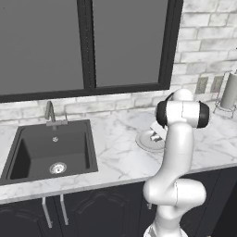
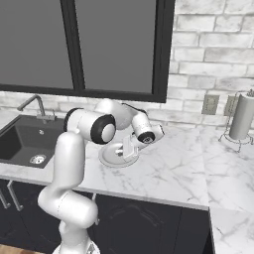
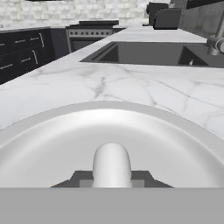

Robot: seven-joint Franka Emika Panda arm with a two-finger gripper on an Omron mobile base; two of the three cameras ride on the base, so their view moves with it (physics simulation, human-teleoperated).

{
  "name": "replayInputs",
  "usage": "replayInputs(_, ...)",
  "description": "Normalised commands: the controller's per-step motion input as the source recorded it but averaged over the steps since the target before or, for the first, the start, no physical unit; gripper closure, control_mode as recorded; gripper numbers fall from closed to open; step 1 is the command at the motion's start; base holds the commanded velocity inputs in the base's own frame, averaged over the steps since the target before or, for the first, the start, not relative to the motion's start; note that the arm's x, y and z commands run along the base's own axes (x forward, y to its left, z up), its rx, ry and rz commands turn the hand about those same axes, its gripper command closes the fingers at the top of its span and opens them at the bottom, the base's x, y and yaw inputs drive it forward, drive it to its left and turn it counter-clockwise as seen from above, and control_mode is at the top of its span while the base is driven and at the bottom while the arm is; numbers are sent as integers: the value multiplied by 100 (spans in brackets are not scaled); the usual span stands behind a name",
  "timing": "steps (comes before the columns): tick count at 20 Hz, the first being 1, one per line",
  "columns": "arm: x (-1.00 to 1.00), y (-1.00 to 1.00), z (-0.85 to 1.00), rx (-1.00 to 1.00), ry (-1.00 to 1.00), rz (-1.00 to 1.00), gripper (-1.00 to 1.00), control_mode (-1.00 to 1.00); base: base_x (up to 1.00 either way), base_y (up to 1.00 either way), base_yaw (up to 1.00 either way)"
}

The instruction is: Pick up the marshmallow and place it in the cup of hot chocolate on the dining counter.

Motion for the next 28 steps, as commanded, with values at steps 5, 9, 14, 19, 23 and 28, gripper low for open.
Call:
replayInputs(5, -11, 0, 7, 0, 0, 0, 100, -100, 0, 0, 0)
replayInputs(9, -43, 0, 66, -12, -1, 0, 100, -100, 0, 0, 0)
replayInputs(14, -42, 1, 87, -36, -4, -1, 100, -100, 0, 0, 0)
replayInputs(19, -27, 30, 50, -48, -11, 0, 100, -100, 0, 0, 0)
replayInputs(23, -38, 45, 21, -51, -17, 16, 100, -100, 0, 0, 0)
replayInputs(28, -31, 6, 33, -34, -24, 43, 100, -100, 0, 0, 0)
